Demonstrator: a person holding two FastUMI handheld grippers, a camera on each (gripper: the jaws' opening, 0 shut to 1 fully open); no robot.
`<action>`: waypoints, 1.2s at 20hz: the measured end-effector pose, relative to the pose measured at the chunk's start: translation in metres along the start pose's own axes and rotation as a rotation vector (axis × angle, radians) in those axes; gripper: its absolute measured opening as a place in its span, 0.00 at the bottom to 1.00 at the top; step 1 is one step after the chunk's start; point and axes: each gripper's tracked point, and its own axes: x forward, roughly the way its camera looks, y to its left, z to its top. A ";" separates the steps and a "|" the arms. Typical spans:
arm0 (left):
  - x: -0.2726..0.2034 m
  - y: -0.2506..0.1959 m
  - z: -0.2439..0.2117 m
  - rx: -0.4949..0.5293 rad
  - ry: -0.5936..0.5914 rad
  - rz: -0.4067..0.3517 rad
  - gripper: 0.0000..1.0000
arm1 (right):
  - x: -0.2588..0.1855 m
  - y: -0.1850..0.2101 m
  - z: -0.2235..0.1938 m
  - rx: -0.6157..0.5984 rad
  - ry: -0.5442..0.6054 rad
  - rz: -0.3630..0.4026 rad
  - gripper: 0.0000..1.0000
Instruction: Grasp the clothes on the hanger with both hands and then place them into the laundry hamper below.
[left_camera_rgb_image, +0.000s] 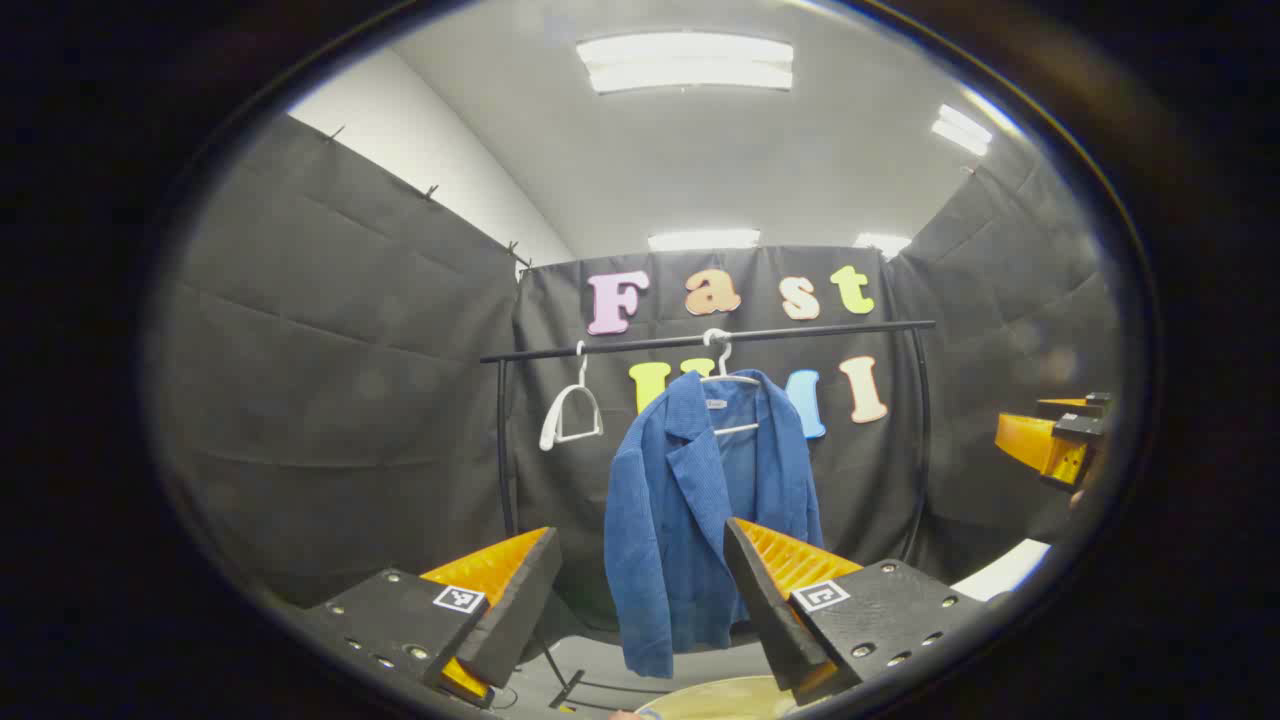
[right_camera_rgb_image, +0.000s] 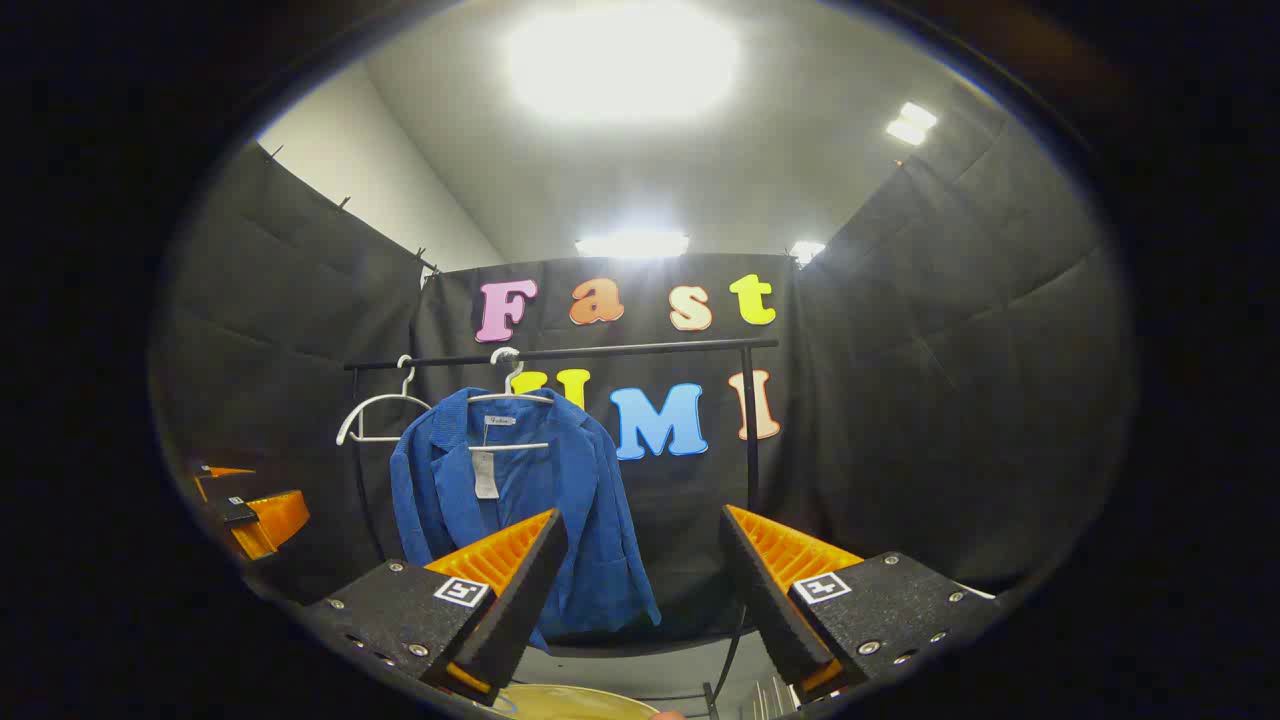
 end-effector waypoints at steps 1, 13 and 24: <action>0.000 0.000 0.001 0.000 0.000 -0.002 0.95 | 0.000 0.001 -0.001 -0.001 0.001 -0.001 0.94; 0.007 0.000 -0.010 -0.011 0.007 -0.012 0.94 | 0.006 0.011 -0.009 -0.006 0.014 -0.029 0.94; 0.038 0.012 0.004 -0.005 -0.034 -0.032 0.94 | 0.021 0.033 0.009 -0.023 -0.025 -0.010 0.94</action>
